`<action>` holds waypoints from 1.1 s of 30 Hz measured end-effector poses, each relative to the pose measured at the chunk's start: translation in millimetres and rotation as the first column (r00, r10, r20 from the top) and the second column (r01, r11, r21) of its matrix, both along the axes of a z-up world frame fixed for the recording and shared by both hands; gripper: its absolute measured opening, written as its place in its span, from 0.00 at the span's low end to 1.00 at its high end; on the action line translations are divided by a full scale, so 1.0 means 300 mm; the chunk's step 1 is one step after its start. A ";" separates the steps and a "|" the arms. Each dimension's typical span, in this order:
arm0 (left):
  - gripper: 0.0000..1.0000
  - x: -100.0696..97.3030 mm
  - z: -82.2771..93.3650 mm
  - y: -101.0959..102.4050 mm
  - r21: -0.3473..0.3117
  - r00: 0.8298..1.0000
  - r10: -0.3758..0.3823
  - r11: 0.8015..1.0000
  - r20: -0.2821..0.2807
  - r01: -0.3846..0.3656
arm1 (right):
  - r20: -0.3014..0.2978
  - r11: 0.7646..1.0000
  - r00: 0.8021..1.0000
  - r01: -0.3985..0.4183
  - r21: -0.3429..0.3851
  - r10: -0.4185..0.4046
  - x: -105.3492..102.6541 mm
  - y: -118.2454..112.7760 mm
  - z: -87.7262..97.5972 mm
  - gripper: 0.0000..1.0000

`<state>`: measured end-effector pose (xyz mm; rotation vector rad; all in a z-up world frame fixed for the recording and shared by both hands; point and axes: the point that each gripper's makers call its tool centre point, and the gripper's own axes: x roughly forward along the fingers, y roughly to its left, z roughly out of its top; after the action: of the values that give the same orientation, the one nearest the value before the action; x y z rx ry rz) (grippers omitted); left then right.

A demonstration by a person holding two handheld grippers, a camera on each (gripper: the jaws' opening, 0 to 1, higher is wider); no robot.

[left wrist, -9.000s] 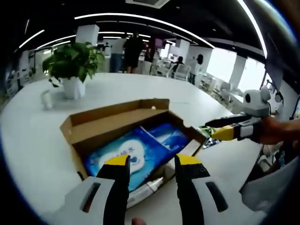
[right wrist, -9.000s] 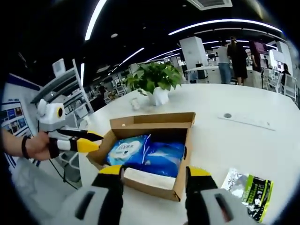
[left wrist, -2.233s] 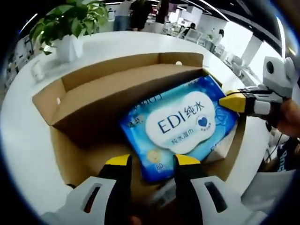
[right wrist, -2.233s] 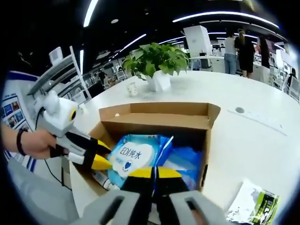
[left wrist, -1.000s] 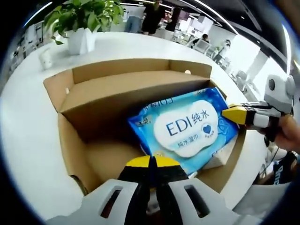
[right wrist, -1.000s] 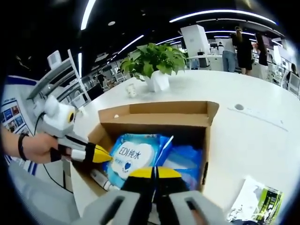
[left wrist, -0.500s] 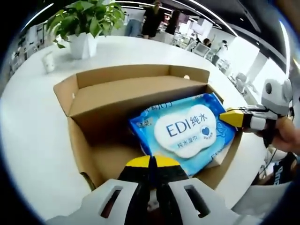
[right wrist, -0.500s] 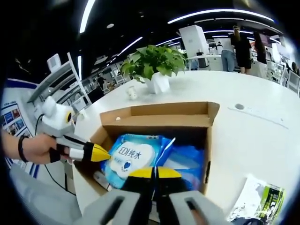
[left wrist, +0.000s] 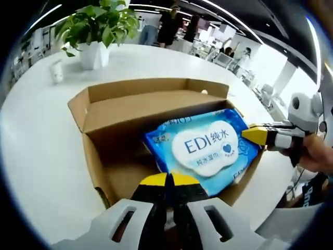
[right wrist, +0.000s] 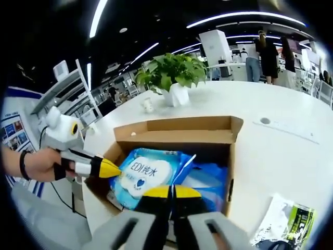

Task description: Operate the shoe box by opening the lid, removing the specified soft item, and placing it in the target area until the item is outside and the box remains undamaged.

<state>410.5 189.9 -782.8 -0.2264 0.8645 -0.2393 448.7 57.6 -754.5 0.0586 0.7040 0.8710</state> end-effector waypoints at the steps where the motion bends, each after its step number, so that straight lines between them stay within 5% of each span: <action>1: 0.00 0.001 0.003 -0.003 0.000 1.000 -0.002 1.000 0.003 0.002 | 0.002 1.000 1.000 0.001 0.000 -0.001 0.000 -0.003 0.003 0.00; 13: 0.00 0.009 0.032 -0.040 -0.001 0.999 -0.019 1.000 0.026 0.019 | 0.017 1.000 1.000 0.023 0.006 -0.023 -0.001 -0.050 0.033 0.00; 33: 0.00 0.003 0.107 -0.198 0.000 0.995 -0.081 0.997 0.060 0.081 | 0.033 0.996 0.995 0.090 0.013 -0.090 -0.004 -0.190 0.066 0.00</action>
<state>411.3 130.5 -750.6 -0.1855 0.8144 -0.3215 447.5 0.7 -734.6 0.0855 0.6605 0.7883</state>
